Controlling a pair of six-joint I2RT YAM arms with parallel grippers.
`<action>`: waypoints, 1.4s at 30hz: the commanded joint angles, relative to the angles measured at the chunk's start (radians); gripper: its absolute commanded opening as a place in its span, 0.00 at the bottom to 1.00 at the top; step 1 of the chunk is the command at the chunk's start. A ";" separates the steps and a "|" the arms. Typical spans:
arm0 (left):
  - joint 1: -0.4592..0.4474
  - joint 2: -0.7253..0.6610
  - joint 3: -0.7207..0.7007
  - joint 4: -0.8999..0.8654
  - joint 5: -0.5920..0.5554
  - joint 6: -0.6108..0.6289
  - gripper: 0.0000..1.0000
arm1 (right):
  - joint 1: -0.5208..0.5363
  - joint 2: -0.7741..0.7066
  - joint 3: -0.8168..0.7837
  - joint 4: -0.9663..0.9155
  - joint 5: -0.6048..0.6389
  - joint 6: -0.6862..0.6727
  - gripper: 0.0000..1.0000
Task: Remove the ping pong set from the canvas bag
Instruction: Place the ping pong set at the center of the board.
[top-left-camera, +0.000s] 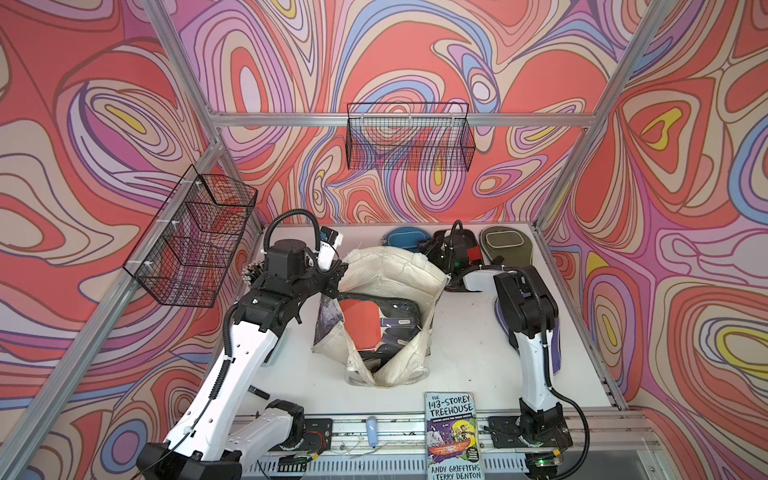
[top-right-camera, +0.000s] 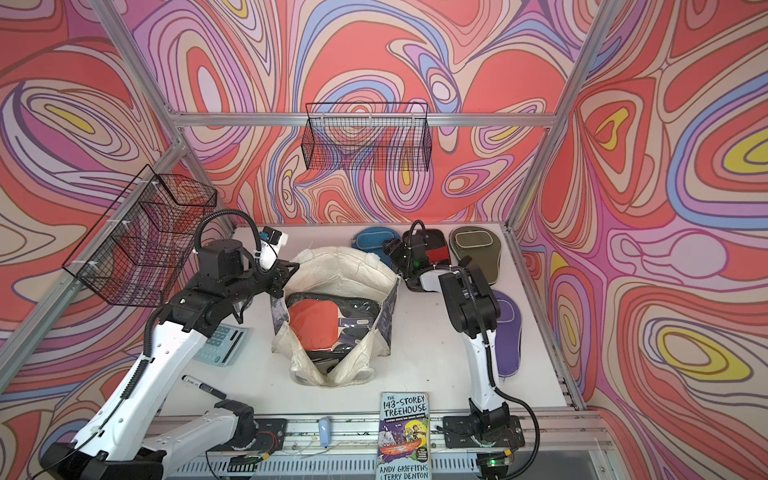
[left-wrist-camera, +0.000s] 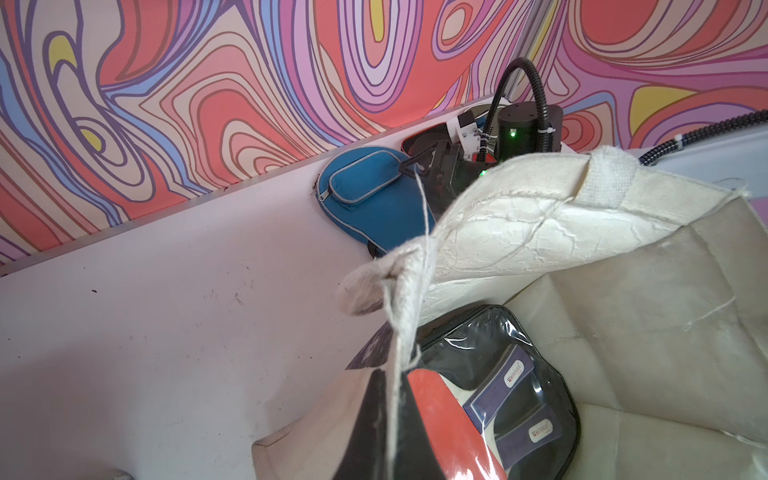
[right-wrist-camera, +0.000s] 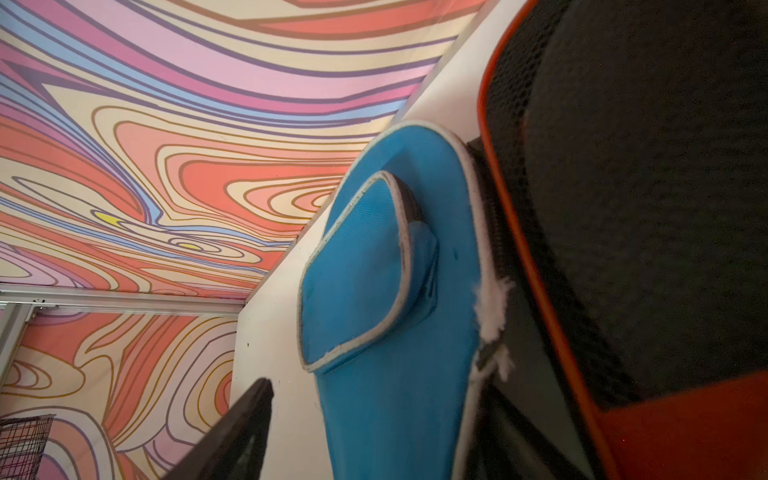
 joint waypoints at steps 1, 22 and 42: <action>0.001 -0.038 0.057 0.140 0.038 -0.003 0.00 | -0.005 -0.069 0.021 -0.005 -0.016 -0.018 0.80; 0.002 -0.037 0.062 0.141 0.047 0.002 0.00 | -0.041 -0.173 0.020 -0.082 -0.026 -0.121 0.86; 0.001 -0.132 -0.016 0.095 0.029 -0.043 0.00 | -0.059 -0.703 -0.059 -0.576 -0.282 -0.743 0.98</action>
